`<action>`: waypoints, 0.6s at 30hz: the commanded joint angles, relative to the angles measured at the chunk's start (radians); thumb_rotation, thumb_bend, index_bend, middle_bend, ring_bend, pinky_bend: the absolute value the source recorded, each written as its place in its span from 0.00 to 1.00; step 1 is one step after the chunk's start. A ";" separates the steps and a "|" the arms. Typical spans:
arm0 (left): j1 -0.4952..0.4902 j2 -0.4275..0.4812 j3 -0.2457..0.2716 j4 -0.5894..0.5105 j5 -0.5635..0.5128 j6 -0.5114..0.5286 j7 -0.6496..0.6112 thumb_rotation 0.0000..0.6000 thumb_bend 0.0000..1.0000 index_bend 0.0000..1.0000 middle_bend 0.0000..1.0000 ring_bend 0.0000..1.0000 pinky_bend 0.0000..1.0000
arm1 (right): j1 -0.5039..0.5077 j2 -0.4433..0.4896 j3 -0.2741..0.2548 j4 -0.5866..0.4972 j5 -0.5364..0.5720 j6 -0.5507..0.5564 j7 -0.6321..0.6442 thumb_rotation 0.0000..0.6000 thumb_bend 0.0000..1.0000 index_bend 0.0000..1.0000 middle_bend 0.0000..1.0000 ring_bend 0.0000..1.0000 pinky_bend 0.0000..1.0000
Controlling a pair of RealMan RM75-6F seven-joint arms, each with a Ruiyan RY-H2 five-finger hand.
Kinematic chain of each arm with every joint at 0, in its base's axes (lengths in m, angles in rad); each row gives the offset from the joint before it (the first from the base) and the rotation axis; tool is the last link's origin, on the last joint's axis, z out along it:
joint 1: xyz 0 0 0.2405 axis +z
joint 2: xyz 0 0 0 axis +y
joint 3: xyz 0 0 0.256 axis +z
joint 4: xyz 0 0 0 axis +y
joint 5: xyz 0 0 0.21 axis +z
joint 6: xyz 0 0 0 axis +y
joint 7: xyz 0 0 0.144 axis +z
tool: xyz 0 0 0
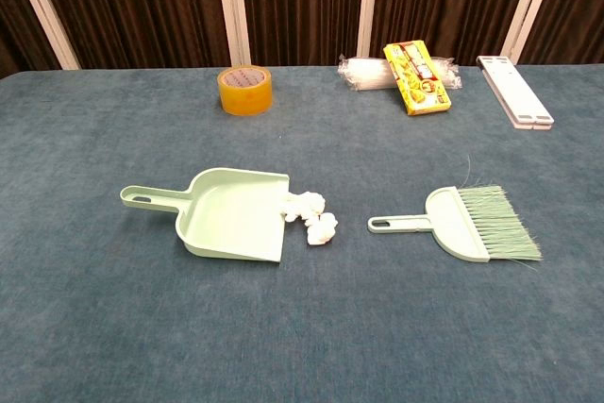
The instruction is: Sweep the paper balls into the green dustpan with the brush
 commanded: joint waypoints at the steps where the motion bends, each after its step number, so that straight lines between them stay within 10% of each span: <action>1: 0.001 0.000 0.000 0.000 0.000 0.001 0.000 1.00 0.00 0.00 0.00 0.00 0.00 | 0.000 0.000 0.000 0.000 0.000 -0.001 0.000 1.00 0.28 0.00 0.00 0.00 0.01; 18: 0.000 0.000 0.004 0.001 0.008 0.000 0.009 1.00 0.00 0.00 0.00 0.00 0.00 | 0.003 0.006 -0.011 -0.017 -0.015 -0.009 0.004 1.00 0.28 0.00 0.00 0.00 0.01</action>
